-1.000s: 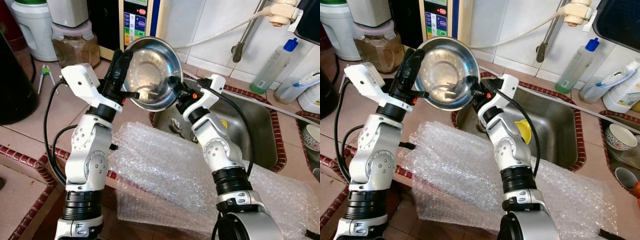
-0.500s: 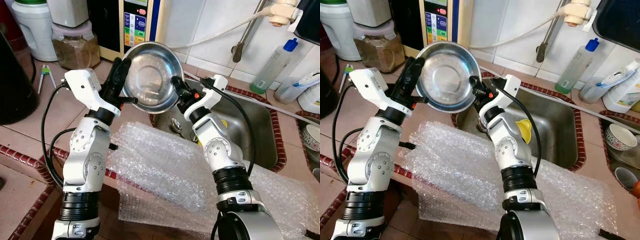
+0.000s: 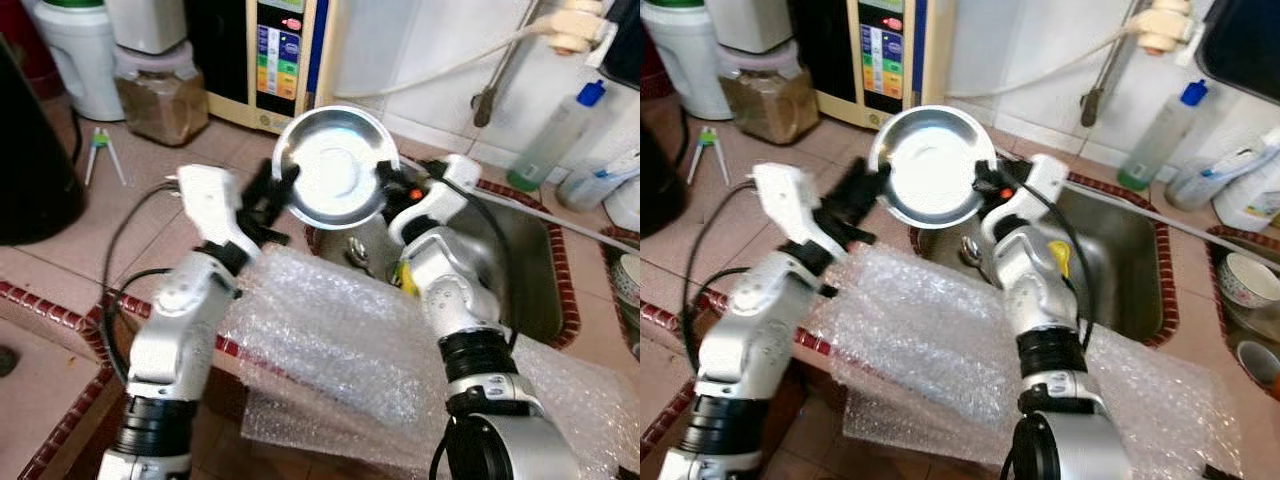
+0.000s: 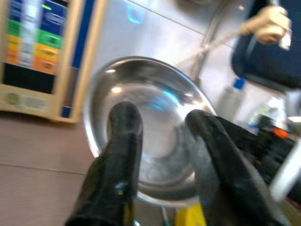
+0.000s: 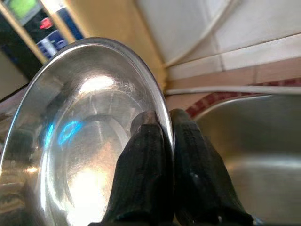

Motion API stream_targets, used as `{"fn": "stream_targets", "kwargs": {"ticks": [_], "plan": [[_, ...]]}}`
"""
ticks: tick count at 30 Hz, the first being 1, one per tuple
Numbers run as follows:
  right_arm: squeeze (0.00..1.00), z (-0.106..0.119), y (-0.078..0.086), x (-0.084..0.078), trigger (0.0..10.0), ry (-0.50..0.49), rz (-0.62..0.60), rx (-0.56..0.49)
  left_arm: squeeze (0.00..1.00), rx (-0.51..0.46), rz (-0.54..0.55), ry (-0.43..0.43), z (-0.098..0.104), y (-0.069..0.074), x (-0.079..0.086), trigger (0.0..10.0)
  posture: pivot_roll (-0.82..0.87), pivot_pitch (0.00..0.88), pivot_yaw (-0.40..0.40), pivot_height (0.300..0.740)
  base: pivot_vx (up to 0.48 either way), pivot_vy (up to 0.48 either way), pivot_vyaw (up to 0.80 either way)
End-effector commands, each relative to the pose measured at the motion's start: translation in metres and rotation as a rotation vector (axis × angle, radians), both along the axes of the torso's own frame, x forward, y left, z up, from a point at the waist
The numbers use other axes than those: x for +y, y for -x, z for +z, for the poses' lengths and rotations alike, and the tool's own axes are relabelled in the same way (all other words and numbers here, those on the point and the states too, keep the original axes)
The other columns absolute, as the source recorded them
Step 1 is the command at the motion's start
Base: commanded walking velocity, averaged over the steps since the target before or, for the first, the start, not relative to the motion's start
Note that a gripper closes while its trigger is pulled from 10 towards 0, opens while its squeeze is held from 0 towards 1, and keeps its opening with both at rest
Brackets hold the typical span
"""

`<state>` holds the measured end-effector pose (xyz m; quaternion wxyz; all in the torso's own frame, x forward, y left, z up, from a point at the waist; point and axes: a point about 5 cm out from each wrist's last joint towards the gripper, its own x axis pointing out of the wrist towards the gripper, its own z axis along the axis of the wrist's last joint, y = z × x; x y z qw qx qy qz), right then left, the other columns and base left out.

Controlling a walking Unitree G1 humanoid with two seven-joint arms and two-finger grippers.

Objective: Kitchen organization

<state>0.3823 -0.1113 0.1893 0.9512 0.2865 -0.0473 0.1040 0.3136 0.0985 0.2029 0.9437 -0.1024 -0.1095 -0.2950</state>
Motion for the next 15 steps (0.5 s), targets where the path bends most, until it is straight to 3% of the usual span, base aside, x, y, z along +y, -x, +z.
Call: {"fn": "stream_targets", "kwargs": {"ticks": [1, 7, 15], "plan": [[0.0, 0.001, -0.003, -0.015, 0.0, 0.014, -0.088, 0.011, 1.0, 0.006, -0.041, -0.034, -0.002, 0.005, -0.004, 10.0, 0.14, 0.09, -0.117, 0.74, 0.0, 0.0, 0.0], [0.0, -0.007, -0.005, -0.031, 0.0, 0.033, -0.194, 0.061, 1.0, 0.038, -0.06, -0.091, -0.012, 0.008, -0.004, 10.0, 0.14, 0.089, -0.116, 0.74, 0.0, 0.0, 0.0], [0.0, -0.027, -0.004, -0.063, 0.0, 0.129, -0.406, 0.215, 1.0, 0.127, -0.11, -0.198, -0.033, 0.016, -0.006, 10.0, 0.14, 0.094, -0.116, 0.74, 0.0, 0.0, 0.0]]}}
